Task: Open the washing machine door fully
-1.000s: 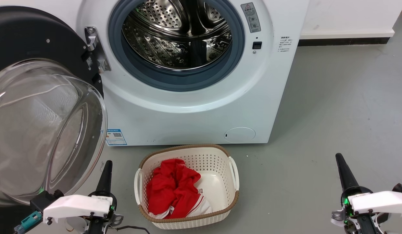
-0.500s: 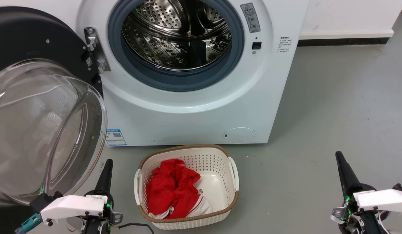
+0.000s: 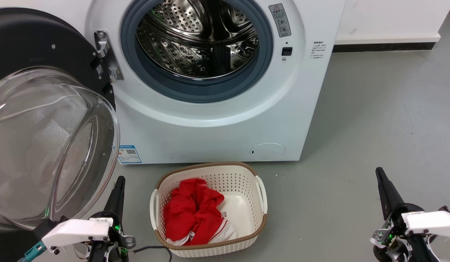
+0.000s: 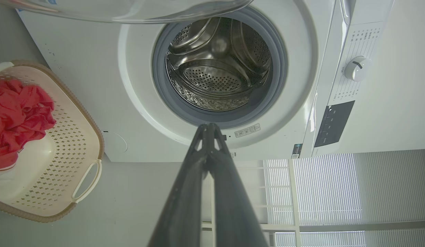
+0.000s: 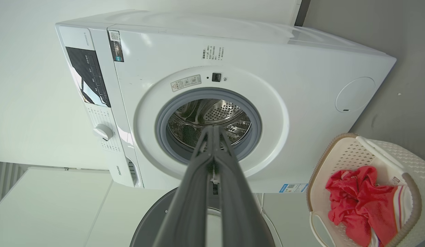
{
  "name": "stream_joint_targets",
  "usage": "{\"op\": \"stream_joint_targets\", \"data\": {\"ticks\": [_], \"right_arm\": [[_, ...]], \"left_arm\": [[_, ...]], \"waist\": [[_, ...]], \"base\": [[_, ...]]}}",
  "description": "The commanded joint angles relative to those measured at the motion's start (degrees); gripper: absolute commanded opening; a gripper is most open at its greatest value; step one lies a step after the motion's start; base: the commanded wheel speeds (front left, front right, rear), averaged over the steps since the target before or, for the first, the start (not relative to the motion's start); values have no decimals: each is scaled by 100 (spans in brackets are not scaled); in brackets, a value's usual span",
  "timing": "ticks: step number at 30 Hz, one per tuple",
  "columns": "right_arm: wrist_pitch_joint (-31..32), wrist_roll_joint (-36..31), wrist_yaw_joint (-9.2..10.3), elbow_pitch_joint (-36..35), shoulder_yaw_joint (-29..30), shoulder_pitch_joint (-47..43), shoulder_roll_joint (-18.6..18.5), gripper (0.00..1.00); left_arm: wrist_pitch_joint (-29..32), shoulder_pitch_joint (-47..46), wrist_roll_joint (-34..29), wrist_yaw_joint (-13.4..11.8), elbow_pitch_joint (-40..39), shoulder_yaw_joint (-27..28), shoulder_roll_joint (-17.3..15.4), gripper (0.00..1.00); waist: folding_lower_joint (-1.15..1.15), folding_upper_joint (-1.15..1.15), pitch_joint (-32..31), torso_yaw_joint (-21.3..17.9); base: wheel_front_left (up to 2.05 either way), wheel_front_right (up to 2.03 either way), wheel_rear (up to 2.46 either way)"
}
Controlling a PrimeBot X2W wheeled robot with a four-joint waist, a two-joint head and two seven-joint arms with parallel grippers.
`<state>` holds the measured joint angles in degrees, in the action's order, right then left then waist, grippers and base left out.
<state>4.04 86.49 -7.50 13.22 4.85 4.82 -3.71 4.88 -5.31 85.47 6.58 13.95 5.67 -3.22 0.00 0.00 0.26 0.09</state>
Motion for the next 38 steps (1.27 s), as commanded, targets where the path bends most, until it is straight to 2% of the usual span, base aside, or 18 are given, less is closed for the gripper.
{"op": "stream_joint_targets", "data": {"ticks": [1, 14, 38], "right_arm": [[40, 147, 1, 22, 18, 123, -13, 0], [181, 708, 2, 87, 69, 169, 3, 0], [202, 648, 2, 86, 97, 163, 31, 0]], "left_arm": [[47, -115, 141, 46, -3, 24, 9, 0], [192, -116, 716, 110, 17, 109, 43, 0], [185, -112, 693, 104, 15, 104, 41, 0]], "waist": [[0, 0, -1, -1], [0, 0, -8, -9], [0, 0, -8, -9]], "base": [[0, 0, 0], [0, 0, 0], [0, 0, 0]]}}
